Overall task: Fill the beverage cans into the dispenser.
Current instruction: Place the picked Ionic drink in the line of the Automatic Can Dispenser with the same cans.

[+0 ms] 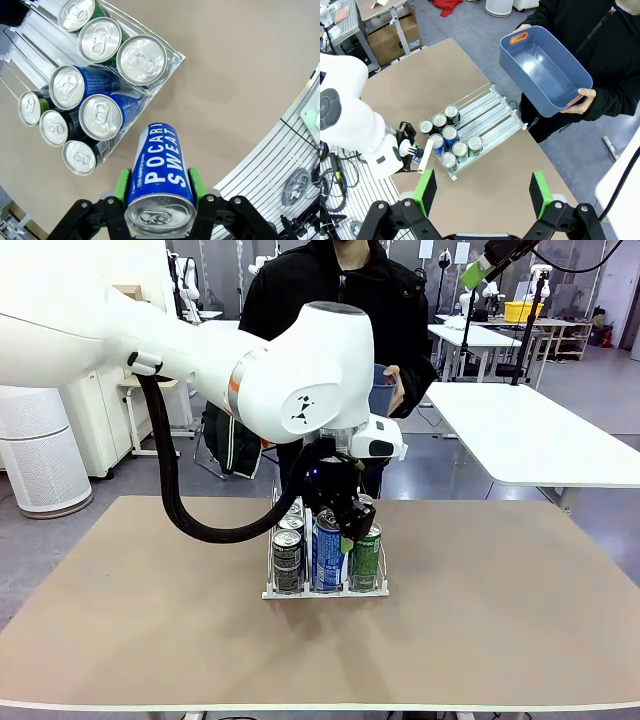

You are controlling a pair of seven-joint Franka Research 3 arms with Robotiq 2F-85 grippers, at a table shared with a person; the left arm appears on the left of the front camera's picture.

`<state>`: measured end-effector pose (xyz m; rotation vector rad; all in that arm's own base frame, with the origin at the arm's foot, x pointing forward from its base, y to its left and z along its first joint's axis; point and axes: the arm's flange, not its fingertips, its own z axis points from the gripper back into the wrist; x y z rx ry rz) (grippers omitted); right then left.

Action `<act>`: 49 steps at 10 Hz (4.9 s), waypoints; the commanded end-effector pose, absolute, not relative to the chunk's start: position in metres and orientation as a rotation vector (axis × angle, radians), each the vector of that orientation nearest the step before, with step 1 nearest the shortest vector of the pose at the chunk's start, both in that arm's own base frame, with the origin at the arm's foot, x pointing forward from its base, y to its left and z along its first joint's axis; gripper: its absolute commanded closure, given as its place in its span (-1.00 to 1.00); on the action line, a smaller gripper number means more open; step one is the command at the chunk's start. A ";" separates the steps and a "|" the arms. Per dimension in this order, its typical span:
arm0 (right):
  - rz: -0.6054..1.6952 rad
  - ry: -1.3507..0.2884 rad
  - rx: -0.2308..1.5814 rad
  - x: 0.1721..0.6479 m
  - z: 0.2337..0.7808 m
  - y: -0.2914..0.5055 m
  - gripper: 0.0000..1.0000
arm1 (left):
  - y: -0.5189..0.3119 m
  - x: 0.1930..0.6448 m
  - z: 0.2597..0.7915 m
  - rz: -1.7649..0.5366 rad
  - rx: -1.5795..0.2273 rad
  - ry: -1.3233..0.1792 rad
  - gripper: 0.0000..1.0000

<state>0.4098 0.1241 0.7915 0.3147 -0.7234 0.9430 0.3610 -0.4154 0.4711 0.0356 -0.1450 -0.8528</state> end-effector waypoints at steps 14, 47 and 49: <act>0.938 -0.728 0.325 0.410 0.791 0.124 -0.98 | -0.401 0.410 0.434 -0.670 0.113 -0.376 -0.15; 0.938 -0.728 0.325 0.410 0.791 0.124 -0.98 | -0.407 0.404 0.444 -0.642 0.037 -0.332 -1.00; 0.938 -0.728 0.325 0.410 0.791 0.124 -0.98 | -0.408 0.404 0.444 -0.645 0.037 -0.332 -1.00</act>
